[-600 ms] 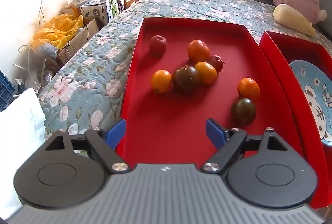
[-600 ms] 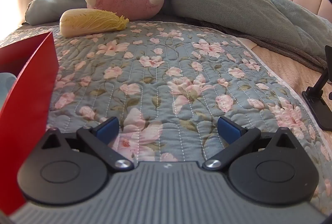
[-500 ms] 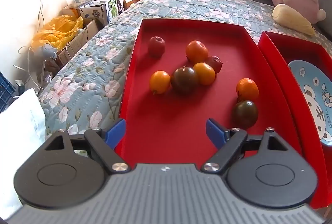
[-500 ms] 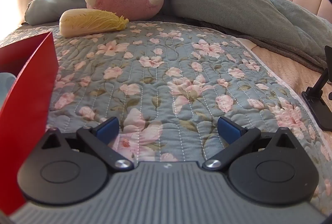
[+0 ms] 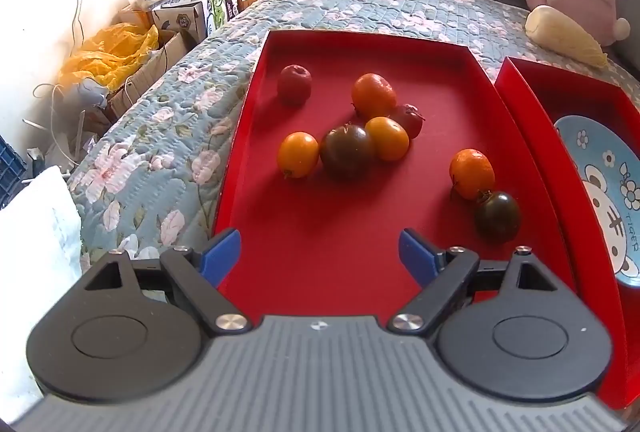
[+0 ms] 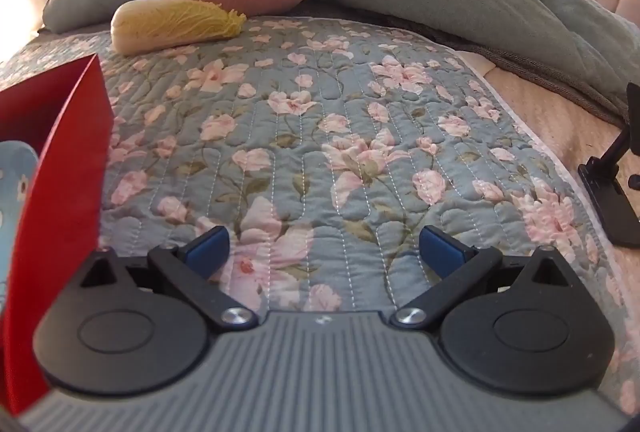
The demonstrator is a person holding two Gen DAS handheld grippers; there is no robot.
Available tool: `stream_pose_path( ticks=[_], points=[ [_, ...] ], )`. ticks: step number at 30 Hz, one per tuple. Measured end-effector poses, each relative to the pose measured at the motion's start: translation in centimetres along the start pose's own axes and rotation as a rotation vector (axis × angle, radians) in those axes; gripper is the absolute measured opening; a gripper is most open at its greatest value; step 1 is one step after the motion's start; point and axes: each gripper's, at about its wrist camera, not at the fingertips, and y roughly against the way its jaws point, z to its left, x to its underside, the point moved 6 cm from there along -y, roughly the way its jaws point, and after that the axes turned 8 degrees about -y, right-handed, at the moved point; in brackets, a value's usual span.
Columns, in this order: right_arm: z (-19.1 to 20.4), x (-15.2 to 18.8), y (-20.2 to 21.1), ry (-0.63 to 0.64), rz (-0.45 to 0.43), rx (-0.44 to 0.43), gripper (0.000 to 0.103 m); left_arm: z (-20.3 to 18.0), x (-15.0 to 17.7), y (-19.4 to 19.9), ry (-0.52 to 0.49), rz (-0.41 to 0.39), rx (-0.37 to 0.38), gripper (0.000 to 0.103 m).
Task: Organize fruits
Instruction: 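Move the right gripper toward the dark brown tomato in the red tray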
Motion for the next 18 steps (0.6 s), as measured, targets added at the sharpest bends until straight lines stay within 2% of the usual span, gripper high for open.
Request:
stream_pose_path(
  ticks=[1,3,4,5,7,8,12,14,16,18],
  points=[
    [-0.2,-0.2,0.8,-0.013,-0.022,0.022,0.103,-0.1,0.0,0.0,-0.002,-0.002,0.003,0.089],
    [-0.3,-1.0,4.0,-0.026,-0.138,0.074,0.103,-0.3,0.0,0.0,-0.008,-0.004,0.011,0.089],
    [0.2,-1.3,5.8,-0.007,-0.204,0.072,0.103,-0.4,0.0,0.0,-0.012,-0.004,0.013,0.089],
    [1.4,-1.5,8.4,0.038,-0.288,0.036,0.103,-0.4,0.0,-0.1,-0.014,-0.003,0.016,0.089],
    [4.5,-1.3,12.3,0.128,-0.362,-0.078,0.103,-0.5,-0.1,-0.1,-0.018,-0.003,0.021,0.089],
    [6.4,-1.0,14.2,0.164,-0.357,-0.163,0.103,-0.5,-0.1,-0.1,-0.021,-0.004,0.021,0.089],
    [14.5,1.3,19.3,0.257,-0.240,-0.518,0.103,-0.5,-0.1,0.1,-0.035,-0.019,0.023,0.089],
    [18.2,2.8,21.0,0.293,-0.178,-0.650,0.103,-0.3,-0.1,0.3,-0.044,-0.031,0.017,0.089],
    [21.4,4.4,22.2,0.352,-0.137,-0.734,0.103,0.0,-0.1,0.6,-0.047,-0.042,0.006,0.089],
    [24.0,6.0,23.3,0.428,-0.124,-0.748,0.102,0.4,-0.1,0.7,-0.048,-0.049,-0.003,0.089]
  ],
)
